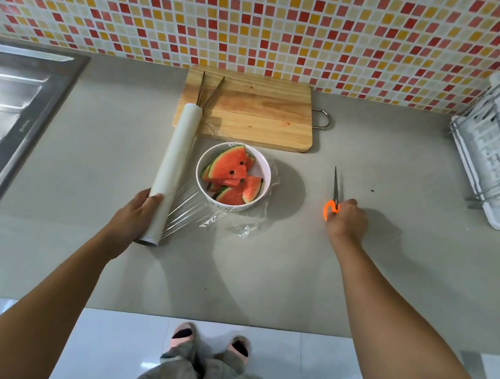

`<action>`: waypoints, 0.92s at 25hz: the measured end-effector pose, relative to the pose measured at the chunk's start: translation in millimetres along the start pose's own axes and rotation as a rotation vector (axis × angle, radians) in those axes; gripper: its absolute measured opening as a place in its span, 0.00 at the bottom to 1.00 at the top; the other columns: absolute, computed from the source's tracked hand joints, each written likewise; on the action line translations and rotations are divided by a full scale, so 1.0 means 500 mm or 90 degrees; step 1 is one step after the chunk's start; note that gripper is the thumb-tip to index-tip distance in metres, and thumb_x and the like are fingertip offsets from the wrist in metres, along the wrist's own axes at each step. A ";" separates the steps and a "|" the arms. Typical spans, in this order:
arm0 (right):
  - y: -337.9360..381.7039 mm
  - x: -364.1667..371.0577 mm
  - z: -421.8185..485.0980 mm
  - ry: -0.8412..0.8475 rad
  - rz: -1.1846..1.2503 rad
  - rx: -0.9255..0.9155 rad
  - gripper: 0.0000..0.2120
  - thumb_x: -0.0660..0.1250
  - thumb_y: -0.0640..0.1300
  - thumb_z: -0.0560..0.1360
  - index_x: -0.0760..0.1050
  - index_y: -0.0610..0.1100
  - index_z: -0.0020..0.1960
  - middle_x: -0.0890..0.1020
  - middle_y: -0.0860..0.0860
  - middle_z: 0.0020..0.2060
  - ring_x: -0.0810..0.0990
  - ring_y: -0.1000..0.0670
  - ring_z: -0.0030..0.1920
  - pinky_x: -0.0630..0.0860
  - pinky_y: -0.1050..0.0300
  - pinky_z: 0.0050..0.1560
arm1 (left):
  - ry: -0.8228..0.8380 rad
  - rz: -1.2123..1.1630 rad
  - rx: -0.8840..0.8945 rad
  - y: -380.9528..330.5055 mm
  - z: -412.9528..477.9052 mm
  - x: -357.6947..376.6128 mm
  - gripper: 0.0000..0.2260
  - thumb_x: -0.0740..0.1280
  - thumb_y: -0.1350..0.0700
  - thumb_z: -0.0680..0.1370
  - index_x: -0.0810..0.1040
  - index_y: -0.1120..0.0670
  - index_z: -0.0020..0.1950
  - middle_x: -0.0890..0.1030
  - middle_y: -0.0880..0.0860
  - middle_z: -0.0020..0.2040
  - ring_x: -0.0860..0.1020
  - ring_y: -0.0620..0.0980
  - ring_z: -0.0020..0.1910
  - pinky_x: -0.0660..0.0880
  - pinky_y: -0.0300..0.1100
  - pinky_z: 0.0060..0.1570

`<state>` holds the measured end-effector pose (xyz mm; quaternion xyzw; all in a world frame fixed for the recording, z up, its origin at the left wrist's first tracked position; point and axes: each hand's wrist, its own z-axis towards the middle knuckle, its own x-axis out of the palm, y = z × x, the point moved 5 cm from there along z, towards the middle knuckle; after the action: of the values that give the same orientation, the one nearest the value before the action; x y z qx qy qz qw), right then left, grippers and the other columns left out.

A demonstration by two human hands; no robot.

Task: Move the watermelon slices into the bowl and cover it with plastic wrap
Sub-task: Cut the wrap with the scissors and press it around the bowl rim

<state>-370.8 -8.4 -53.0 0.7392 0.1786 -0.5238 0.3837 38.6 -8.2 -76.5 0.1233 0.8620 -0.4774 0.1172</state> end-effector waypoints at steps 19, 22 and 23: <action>0.246 0.100 -0.346 0.309 0.553 -0.233 0.16 0.70 0.44 0.71 0.71 0.54 0.56 0.79 0.60 0.41 0.77 0.67 0.38 0.69 0.76 0.40 | -0.042 0.099 0.019 -0.010 -0.019 0.001 0.23 0.54 0.39 0.78 0.72 0.55 0.60 0.75 0.58 0.56 0.75 0.58 0.52 0.75 0.47 0.49; 0.242 0.130 -0.432 0.330 0.528 -0.210 0.17 0.71 0.51 0.69 0.73 0.53 0.57 0.79 0.60 0.40 0.77 0.65 0.38 0.69 0.76 0.38 | -0.037 0.086 0.028 -0.009 -0.030 -0.003 0.23 0.54 0.39 0.78 0.71 0.55 0.62 0.73 0.56 0.57 0.74 0.56 0.53 0.72 0.46 0.52; 0.240 0.140 -0.457 0.334 0.525 -0.196 0.18 0.71 0.53 0.69 0.73 0.52 0.57 0.79 0.60 0.40 0.77 0.63 0.39 0.69 0.75 0.38 | -0.033 0.088 0.036 -0.010 -0.033 -0.003 0.23 0.54 0.39 0.78 0.71 0.55 0.62 0.73 0.56 0.57 0.73 0.55 0.53 0.70 0.45 0.51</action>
<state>-118.2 77.2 -35.2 0.7897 0.0379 -0.0931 0.6052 37.1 3.2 -63.5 0.1732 0.8344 -0.4953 0.1690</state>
